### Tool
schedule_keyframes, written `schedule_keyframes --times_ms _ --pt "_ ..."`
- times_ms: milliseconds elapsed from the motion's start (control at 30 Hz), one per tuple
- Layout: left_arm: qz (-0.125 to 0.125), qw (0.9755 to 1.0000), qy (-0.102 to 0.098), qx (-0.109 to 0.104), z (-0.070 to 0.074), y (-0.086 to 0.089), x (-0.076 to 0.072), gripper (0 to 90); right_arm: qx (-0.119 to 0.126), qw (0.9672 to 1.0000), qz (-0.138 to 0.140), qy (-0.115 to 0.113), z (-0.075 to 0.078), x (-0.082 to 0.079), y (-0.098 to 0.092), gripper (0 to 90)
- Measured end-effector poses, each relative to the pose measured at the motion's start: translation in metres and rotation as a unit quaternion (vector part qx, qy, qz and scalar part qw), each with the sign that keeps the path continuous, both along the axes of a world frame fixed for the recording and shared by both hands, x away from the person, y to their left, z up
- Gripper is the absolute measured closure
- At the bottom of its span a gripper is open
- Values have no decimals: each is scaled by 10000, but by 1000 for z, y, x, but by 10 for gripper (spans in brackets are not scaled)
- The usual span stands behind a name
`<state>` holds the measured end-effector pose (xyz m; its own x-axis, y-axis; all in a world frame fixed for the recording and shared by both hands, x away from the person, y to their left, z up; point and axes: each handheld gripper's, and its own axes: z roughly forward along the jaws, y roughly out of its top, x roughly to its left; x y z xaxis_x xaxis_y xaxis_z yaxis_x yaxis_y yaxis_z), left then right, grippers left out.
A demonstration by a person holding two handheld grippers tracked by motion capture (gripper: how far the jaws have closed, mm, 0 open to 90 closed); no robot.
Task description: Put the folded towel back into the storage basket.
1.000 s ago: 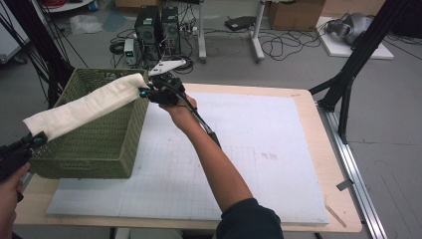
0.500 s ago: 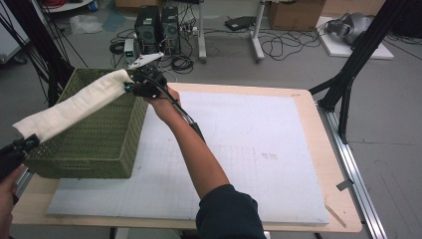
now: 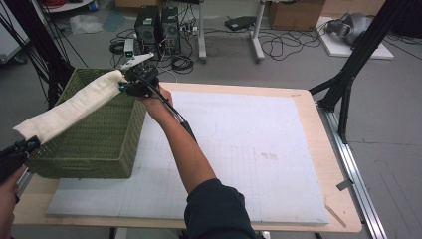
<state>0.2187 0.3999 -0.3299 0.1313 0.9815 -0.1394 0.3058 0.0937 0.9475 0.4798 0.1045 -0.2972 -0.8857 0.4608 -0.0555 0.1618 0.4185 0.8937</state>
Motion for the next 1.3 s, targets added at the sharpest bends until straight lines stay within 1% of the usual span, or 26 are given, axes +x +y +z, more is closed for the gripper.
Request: schedule_keyframes --times_ms 133,233,267,300,333,367,400,433,467,567,600,700,867,967,1067,1100,1133,1200,1300 --pt "120 9999 74 1 -2 1 2 813 -16 10000 -54 17 -4 2 7 804" --pt "167 9997 181 -8 -5 2 5 800 -86 9999 -86 23 -10 4 14 799" --pt "184 9996 235 2 -6 2 6 780 -148 9998 -105 3 -13 5 18 788" --pt "219 9994 261 10 -6 2 6 725 -226 9996 -141 -44 -16 6 21 748" --pt "256 9994 243 35 -7 2 7 621 -314 9993 -182 -130 -19 6 24 663" --pt "354 9992 193 63 -8 2 7 480 -367 9988 -256 -201 -22 7 26 596" --pt "415 9990 137 87 -7 2 6 382 -414 9984 -317 -237 -25 8 27 556" --pt "449 9989 78 106 -6 2 4 347 -418 9982 -370 -229 -26 8 27 532" --pt "468 9988 18 128 -4 3 2 328 -414 9979 -427 -235 -27 9 26 501" --pt "377 9991 -131 132 2 3 -2 324 -370 9977 -521 -204 -24 12 20 473" --pt "323 9992 -170 142 4 3 -3 327 -322 9979 -526 -193 -22 12 18 469" --pt "259 9991 -275 167 7 0 -5 330 -286 9980 -502 -244 -16 11 12 443" --pt "136 9994 -307 104 8 -5 -5 328 -136 9987 -399 -278 -3 7 -4 400" --pt "11 9992 -409 26 9 -8 -5 313 -141 9989 -333 -298 4 3 -18 344" --pt "-143 9988 -477 -17 10 -14 -3 282 -102 9992 -307 -249 12 0 -36 280" --pt "-204 9986 -483 -70 11 -16 -2 278 -70 9993 -304 -226 14 -1 -43 262" --pt "-249 9985 -486 -78 11 -19 0 272 -17 9992 -301 -251 15 -3 -50 261" --pt "-338 9982 -494 -87 11 -25 3 263 9 9991 -302 -308 18 -6 -65 257" --pt "-476 9976 -500 -103 12 -36 7 200 76 9988 -381 -292 22 -10 -87 230"
